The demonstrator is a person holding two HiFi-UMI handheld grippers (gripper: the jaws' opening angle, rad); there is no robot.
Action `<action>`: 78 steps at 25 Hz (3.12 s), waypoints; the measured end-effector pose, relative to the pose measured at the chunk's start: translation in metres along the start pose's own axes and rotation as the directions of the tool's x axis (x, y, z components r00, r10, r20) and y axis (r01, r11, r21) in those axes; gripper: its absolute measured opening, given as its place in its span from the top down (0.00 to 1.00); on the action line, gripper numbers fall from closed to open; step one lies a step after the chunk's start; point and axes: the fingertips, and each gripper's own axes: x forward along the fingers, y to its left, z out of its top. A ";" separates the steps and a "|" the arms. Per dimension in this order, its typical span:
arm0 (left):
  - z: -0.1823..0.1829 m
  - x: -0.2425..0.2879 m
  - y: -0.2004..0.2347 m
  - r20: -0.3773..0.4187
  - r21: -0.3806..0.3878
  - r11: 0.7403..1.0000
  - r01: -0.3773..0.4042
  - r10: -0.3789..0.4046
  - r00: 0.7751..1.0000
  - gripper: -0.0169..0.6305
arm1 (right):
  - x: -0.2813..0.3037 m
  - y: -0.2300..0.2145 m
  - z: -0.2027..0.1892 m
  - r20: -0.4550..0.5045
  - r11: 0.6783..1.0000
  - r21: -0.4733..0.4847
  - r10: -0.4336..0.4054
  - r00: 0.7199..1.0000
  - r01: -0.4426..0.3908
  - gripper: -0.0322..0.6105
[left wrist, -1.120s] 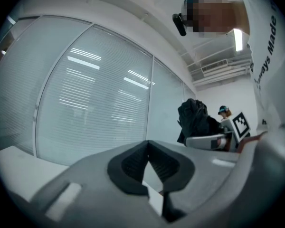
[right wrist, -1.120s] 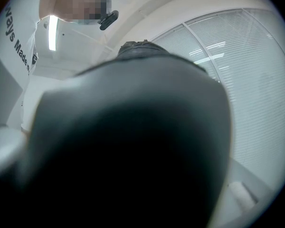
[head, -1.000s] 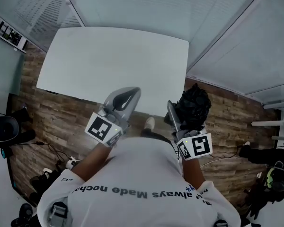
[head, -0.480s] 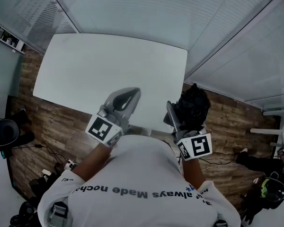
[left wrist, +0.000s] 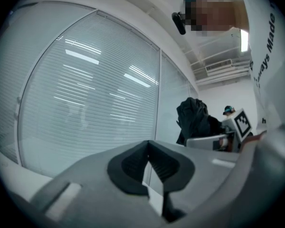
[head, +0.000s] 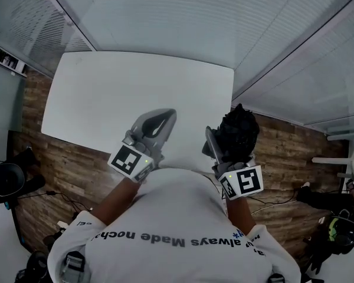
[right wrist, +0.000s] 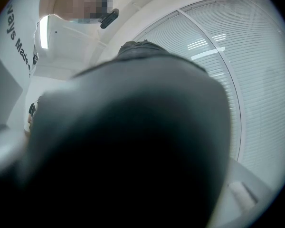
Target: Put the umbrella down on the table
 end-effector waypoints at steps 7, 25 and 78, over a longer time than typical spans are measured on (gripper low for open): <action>0.012 0.000 0.021 0.032 -0.013 1.000 0.008 -0.008 0.999 0.97 | 0.014 0.010 0.004 -0.015 1.000 -0.010 -0.015 1.000 0.015 0.55; 0.006 -0.007 0.024 0.028 -0.022 0.999 0.034 -0.033 0.999 0.97 | 0.044 -0.012 -0.059 -0.197 0.998 0.028 -0.055 0.979 0.062 0.55; -0.011 -0.026 0.052 -0.009 -0.050 0.999 -0.003 0.003 1.000 0.97 | 0.115 -0.083 -0.384 -0.878 0.991 0.069 0.004 0.478 0.118 0.56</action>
